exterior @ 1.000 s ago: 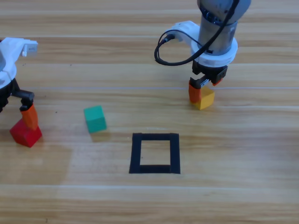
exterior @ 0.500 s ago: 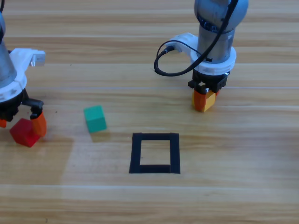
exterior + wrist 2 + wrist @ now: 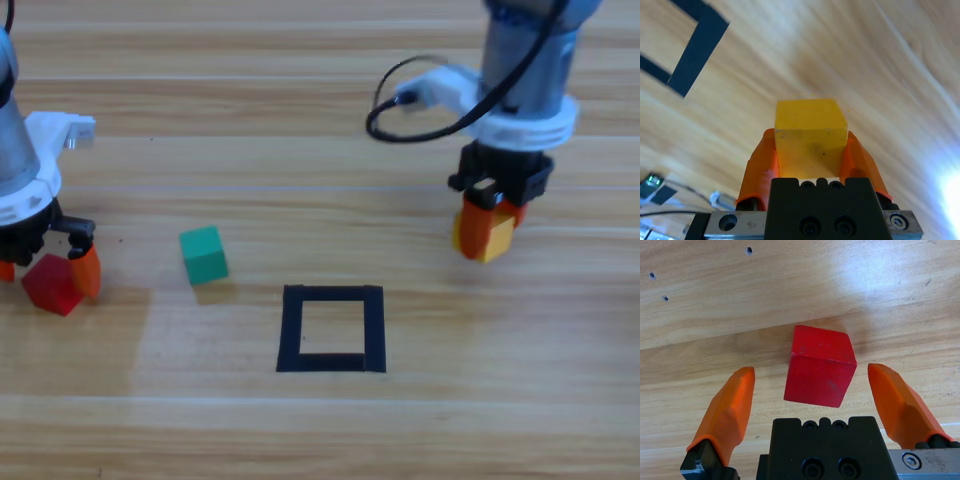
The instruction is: Stack the blocks in the rectangular block: red at the bottom, yellow in the middle, green on top
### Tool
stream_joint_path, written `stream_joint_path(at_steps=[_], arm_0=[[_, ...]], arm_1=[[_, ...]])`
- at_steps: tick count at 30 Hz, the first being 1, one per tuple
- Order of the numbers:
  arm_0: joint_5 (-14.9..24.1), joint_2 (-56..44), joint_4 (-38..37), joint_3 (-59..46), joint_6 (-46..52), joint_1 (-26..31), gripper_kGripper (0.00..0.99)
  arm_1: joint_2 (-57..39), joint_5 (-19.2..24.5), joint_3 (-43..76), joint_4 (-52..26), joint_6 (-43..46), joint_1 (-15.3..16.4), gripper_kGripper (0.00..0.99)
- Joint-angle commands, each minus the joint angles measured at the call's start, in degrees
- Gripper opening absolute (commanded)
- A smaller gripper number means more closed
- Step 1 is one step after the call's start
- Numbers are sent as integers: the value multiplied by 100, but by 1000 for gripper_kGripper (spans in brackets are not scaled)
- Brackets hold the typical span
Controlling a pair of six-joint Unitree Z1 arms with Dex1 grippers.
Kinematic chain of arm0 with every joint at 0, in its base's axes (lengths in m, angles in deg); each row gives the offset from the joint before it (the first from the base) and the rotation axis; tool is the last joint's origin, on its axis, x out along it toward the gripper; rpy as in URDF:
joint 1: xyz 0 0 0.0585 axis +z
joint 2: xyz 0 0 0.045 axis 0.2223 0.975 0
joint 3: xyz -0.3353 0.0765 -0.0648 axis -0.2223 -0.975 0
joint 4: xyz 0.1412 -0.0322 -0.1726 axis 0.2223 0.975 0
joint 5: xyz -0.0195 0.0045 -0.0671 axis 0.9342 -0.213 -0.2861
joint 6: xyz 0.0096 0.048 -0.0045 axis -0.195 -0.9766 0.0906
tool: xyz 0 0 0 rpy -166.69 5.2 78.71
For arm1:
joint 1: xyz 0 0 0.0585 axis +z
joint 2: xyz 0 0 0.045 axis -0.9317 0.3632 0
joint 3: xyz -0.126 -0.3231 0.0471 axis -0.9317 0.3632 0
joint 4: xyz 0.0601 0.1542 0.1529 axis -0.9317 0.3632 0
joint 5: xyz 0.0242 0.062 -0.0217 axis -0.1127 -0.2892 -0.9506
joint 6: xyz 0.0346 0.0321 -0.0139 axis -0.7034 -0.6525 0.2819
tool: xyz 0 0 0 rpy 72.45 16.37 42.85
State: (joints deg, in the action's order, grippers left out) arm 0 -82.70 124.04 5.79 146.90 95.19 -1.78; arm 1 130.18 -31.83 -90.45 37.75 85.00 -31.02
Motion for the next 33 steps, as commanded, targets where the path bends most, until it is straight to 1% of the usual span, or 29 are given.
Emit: stream_joint_path(at_steps=[1, 3, 4, 10, 11, 14, 15, 16, 17, 19, 21, 24, 25, 28, 29, 30, 31, 33], arm_0=[[-100, 238, -57, -73, 109, -93, 936], [-108, 238, -57, -82, 126, -93, 930], [-108, 238, -57, -82, 126, -93, 911], [-100, 238, -57, -91, 170, -93, 876], [-91, 238, -57, -100, 188, -93, 873], [-56, 220, -48, -91, 214, -93, 792], [-47, 238, -48, -91, 214, -93, 784], [-38, 238, -48, -91, 223, -93, 764], [-38, 256, -48, -82, 223, -93, 764], [-38, 308, -31, -73, 232, -93, 747], [-29, 317, -31, -65, 240, -93, 623], [-29, 335, -22, -56, 240, -93, 434], [-29, 335, -22, -56, 240, -93, 387], [-20, 335, -22, -56, 276, -93, 316], [-20, 335, -22, -47, 276, -93, 273], [-12, 317, -13, -47, 293, -93, 204], [6, 300, -13, -47, 311, -93, 156], [6, 220, -31, -30, 381, -137, 117]], arm_1=[[-2057, -134, 1825, -1027, -231, -104, 0], [-2462, -187, 2466, -1431, -284, -95, 0], [-2611, -178, 2765, -1659, -310, -95, 0], [-2778, -81, 3644, -2521, -372, -95, 0], [-2796, -81, 3706, -2617, -380, -95, 0], [-2822, -187, 3881, -2776, -363, -77, 0], [-2840, -196, 3961, -2846, -372, -51, 0], [-2848, -292, 4075, -2934, -398, -42, 0], [-2848, -398, 4180, -3004, -433, -42, 0], [-2875, -407, 4312, -3075, -600, -42, 0], [-2963, -398, 4462, -3215, -881, -42, 0], [-3024, -143, 4558, -3285, -1532, -42, 0], [-3033, -152, 4567, -3294, -1681, -42, 0], [-3068, -187, 4629, -3294, -1954, -42, 0], [-3077, -213, 4655, -3294, -1989, -42, 0], [-3086, -248, 4672, -3294, -2033, -42, 0], [-3086, -257, 4681, -3294, -2103, -42, 0], [-3112, -257, 4681, -3294, -2191, -24, 0]])
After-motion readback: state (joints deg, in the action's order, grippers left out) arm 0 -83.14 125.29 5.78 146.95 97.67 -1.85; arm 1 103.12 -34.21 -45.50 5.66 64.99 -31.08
